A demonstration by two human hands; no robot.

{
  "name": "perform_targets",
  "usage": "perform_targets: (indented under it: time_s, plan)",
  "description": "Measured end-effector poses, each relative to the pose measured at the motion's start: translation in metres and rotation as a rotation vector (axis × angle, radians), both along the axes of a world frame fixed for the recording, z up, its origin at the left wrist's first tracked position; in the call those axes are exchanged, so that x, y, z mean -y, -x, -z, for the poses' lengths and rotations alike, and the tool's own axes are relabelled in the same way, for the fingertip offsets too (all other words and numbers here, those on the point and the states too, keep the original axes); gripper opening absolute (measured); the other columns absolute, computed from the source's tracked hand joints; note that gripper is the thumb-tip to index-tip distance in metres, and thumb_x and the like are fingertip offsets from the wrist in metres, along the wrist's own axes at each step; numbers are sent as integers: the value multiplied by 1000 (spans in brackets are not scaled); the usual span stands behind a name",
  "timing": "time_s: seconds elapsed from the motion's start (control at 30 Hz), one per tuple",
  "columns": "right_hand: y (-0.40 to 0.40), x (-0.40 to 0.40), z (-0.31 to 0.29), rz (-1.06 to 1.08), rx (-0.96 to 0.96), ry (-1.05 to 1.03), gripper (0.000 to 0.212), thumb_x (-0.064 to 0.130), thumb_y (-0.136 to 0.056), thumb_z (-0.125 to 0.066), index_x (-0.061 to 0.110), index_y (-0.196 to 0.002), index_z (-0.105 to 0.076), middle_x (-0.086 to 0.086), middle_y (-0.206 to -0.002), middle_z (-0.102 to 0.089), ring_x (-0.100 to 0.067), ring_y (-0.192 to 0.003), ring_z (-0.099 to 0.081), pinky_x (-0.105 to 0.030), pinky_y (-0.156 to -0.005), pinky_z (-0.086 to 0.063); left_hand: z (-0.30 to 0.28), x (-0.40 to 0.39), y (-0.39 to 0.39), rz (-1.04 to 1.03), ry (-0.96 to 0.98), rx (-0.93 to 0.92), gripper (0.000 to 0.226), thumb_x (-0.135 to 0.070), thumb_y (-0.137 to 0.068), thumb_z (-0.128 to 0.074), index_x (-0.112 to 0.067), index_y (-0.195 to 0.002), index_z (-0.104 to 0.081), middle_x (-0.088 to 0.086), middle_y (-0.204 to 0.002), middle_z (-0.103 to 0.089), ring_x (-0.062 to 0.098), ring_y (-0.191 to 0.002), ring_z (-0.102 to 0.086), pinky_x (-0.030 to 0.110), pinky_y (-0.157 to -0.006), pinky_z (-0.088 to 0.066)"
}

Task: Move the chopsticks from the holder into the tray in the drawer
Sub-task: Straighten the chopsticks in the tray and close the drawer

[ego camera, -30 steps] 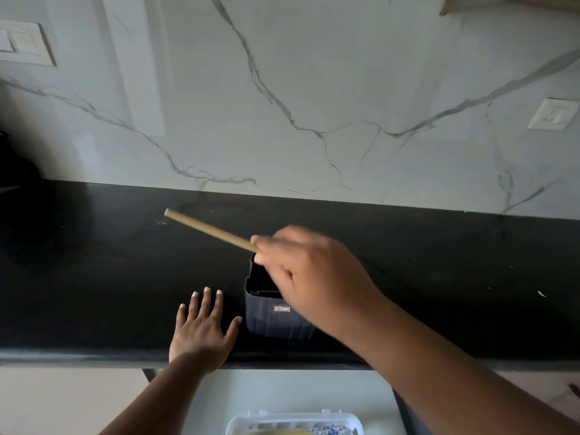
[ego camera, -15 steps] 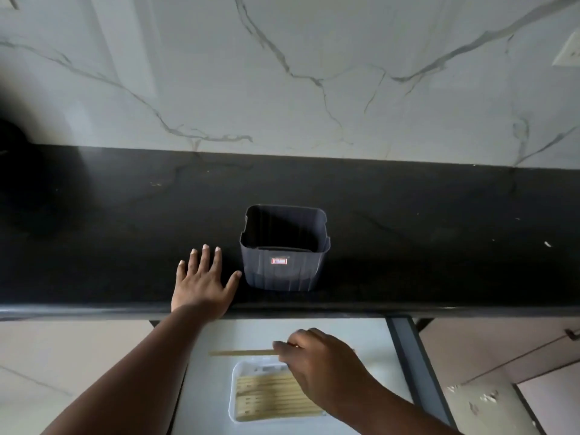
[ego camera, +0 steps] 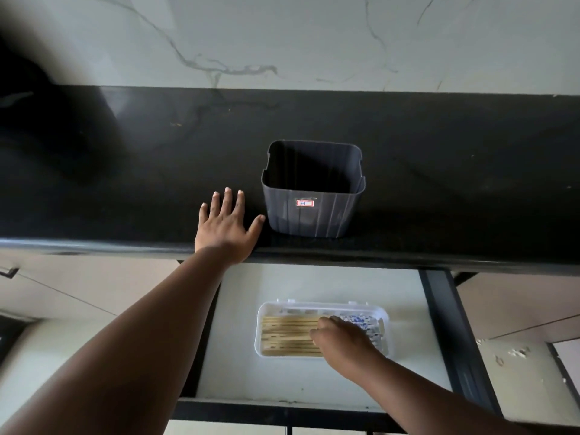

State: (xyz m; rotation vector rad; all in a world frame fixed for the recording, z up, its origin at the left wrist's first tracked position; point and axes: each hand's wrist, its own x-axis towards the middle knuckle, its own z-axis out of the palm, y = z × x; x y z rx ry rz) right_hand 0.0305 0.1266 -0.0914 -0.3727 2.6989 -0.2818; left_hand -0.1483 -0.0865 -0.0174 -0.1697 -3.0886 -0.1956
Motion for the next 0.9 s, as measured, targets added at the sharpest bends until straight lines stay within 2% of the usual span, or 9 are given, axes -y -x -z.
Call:
perform_targets:
  time_s: [0.1, 0.3, 0.47, 0.53, 0.6, 0.67, 0.77, 0.83, 0.9]
  plan:
    - [8, 4, 5, 18, 32, -33, 23, 5, -94, -44, 8, -105, -64, -16, -111, -60, -33, -100, -58, -35, -68, -36, -1, 0, 1, 2, 2, 0, 78, -66, -90, -18, -20, -153, -11, 6, -162, -5, 25, -148, 1, 45, -119, -1]
    - [8, -2, -4, 121, 34, 25, 20, 9, -93, -43, 12, -103, -60, -10, -106, -60, -28, -99, -59, -35, -73, -45, -4, 0, 1, 9, 7, 16, 78, -66, -91, -17, -20, -153, -9, 6, -162, -3, 26, -148, 3, 46, -119, 0]
    - [-16, -15, -45, 173, -170, 29, 24, 4, -87, -48, 21, -97, -60, 2, -93, -62, -19, -88, -62, -31, -62, -44, -8, -1, 0, 31, 20, 77, 78, -65, -92, -14, -18, -154, -4, 8, -162, 2, 27, -148, 6, 47, -119, 1]
    - [-34, -17, -61, 232, -261, 53, 17, 12, -91, -45, 24, -88, -57, 6, -86, -61, -16, -81, -60, -30, -59, -47, -12, 0, 0, 55, 13, 114, 79, -65, -92, -14, -17, -154, -2, 8, -162, 4, 26, -148, 8, 46, -119, 2]
    - [-55, -17, -73, 258, -356, 49, 20, 23, -96, -43, 23, -99, -63, 8, -95, -66, -14, -85, -61, -30, -67, -53, -14, 3, -5, 87, 1, 138, 79, -65, -93, -15, -15, -153, -2, 8, -162, 5, 25, -148, 8, 45, -119, 3]
    - [-77, -13, -83, 262, -433, 45, 21, 25, -96, -50, 22, -108, -68, 6, -101, -70, -15, -92, -65, -28, -71, -55, -13, 9, -17, 124, -16, 140, 78, -63, -94, -15, -14, -153, -2, 7, -162, 6, 23, -148, 9, 44, -119, 3]
    - [-107, -7, -90, 260, -497, 43, 17, 18, -82, -74, 18, -99, -74, 3, -92, -75, -17, -81, -71, -26, -62, -57, -8, 21, -50, 184, -18, 140, 83, -65, -92, -23, -14, -152, 4, 6, -161, 11, 23, -147, 14, 42, -118, 7]
    - [-123, -4, -90, 243, -509, 52, 23, 20, -79, -77, 16, -101, -74, 2, -95, -74, -17, -84, -71, -26, -65, -59, -2, 28, -80, 217, -31, 154, 91, -66, -90, -34, -15, -152, 9, 7, -160, 17, 25, -145, 19, 43, -118, 6]
    - [-138, -3, -89, 215, -503, 32, 31, 26, -81, -76, 15, -109, -72, 1, -104, -73, -18, -95, -70, -27, -74, -58, 3, 33, -116, 206, -132, 215, 91, -65, -90, -37, -18, -151, 10, 8, -158, 23, 26, -144, 22, 44, -117, 5]
